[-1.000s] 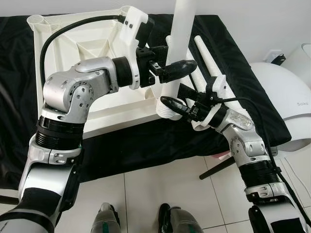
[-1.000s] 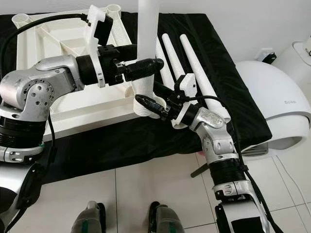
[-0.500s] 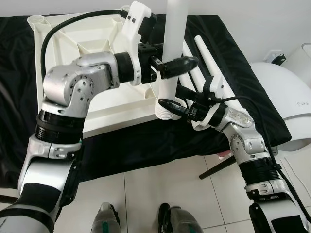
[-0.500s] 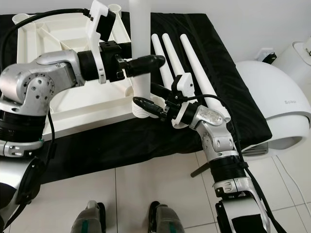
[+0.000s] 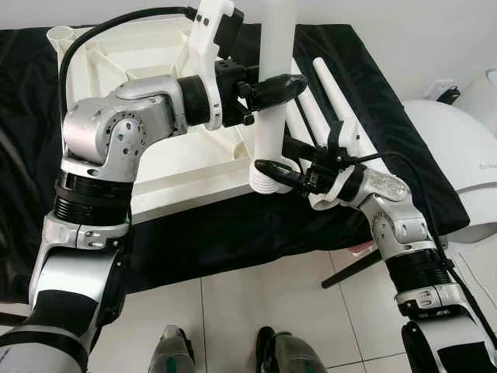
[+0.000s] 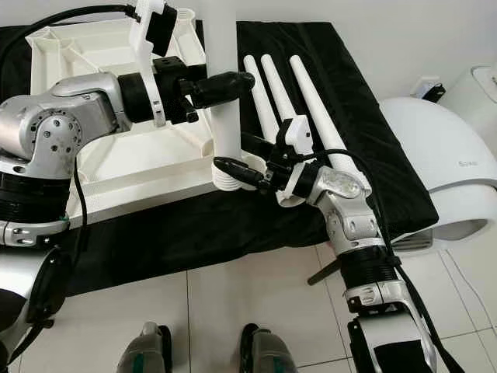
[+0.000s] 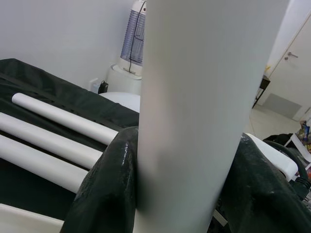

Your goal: Building children table

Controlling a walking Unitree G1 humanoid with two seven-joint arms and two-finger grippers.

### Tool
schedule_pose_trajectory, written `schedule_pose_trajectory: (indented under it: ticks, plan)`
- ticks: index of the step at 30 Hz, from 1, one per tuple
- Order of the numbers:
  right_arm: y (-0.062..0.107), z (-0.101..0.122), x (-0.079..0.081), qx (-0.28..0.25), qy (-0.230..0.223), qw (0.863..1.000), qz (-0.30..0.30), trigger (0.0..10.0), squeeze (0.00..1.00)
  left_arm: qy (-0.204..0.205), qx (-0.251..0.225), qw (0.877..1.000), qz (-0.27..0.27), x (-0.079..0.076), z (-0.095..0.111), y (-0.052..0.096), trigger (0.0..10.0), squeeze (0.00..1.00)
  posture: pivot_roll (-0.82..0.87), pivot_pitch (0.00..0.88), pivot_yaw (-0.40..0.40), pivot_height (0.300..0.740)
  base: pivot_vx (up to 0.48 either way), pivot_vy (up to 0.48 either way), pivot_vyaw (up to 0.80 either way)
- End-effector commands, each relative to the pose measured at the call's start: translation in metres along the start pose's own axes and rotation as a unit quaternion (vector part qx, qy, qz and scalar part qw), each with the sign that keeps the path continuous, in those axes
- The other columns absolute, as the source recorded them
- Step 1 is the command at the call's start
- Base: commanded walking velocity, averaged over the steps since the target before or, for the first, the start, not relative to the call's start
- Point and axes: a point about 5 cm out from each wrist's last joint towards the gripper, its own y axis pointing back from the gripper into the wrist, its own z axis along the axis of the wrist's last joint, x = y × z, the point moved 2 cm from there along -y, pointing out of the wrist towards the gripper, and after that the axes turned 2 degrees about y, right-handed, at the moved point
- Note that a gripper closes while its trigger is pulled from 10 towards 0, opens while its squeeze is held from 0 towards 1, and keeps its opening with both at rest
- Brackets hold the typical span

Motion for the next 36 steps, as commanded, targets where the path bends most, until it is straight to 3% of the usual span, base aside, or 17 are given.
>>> schedule_pose_trajectory:
  ticks: [1, 2, 10, 11, 12, 13, 15, 16, 24, 36]
  plan:
    - [0.003, 0.0, -0.007, 0.007, -0.001, 1.0, -0.015, 10.0, 0.88, -0.017, 0.007, 1.0, -0.014, -0.006, 0.005, -0.005, 9.4, 0.0, 0.09, 0.199, -0.058, 0.74, 0.0, 0.0, 0.0]
    - [0.003, 0.001, -0.009, 0.005, -0.009, 1.0, -0.022, 10.0, 1.0, -0.024, 0.014, 1.0, -0.006, -0.005, 0.004, -0.006, 10.0, 0.0, 0.09, 0.2, -0.06, 0.74, 0.0, 0.0, 0.0]
    - [0.001, 0.005, -0.015, -0.005, -0.025, 0.998, -0.053, 10.0, 1.0, -0.061, 0.017, 0.998, 0.017, -0.006, 0.007, -0.009, 10.0, 0.0, 0.09, 0.202, -0.066, 0.74, 0.0, 0.0, 0.0]
    - [-0.002, 0.006, -0.017, -0.005, -0.03, 0.997, -0.074, 10.0, 0.07, -0.068, 0.014, 0.997, 0.037, -0.002, 0.009, -0.01, 10.0, 0.0, 0.09, 0.203, -0.07, 0.74, 0.0, 0.0, 0.0]
    - [-0.002, 0.006, -0.017, -0.005, -0.03, 0.997, -0.074, 10.0, 0.07, -0.068, 0.014, 0.997, 0.037, -0.002, 0.009, -0.01, 10.0, 0.0, 0.09, 0.203, -0.07, 0.74, 0.0, 0.0, 0.0]
    - [-0.005, 0.006, -0.019, -0.003, -0.038, 0.995, -0.094, 10.0, 0.0, -0.073, 0.012, 0.996, 0.053, 0.0, 0.011, -0.011, 10.0, 0.0, 0.09, 0.204, -0.072, 0.74, 0.0, 0.0, 0.0]
    - [-0.005, 0.006, -0.019, -0.003, -0.038, 0.995, -0.094, 10.0, 0.0, -0.073, 0.012, 0.996, 0.053, 0.0, 0.011, -0.011, 10.0, 0.0, 0.09, 0.204, -0.072, 0.74, 0.0, 0.0, 0.0]
    - [-0.013, 0.006, -0.015, -0.005, -0.068, 0.991, -0.116, 10.0, 0.0, -0.084, -0.002, 0.993, 0.082, 0.005, 0.018, -0.012, 10.0, 0.0, 0.09, 0.204, -0.075, 0.74, 0.0, 0.0, 0.0]
    - [-0.022, 0.005, -0.007, -0.011, -0.103, 0.987, -0.12, 10.0, 0.0, -0.096, -0.005, 0.992, 0.083, 0.003, 0.02, -0.015, 10.0, 0.0, 0.09, 0.197, -0.076, 0.74, 0.0, 0.0, 0.0]
    - [-0.028, 0.01, -0.013, -0.016, -0.098, 0.986, -0.132, 10.0, 0.0, -0.101, -0.005, 0.992, 0.075, -0.003, 0.019, -0.016, 10.0, 0.0, 0.09, 0.187, -0.079, 0.74, 0.0, 0.0, 0.0]
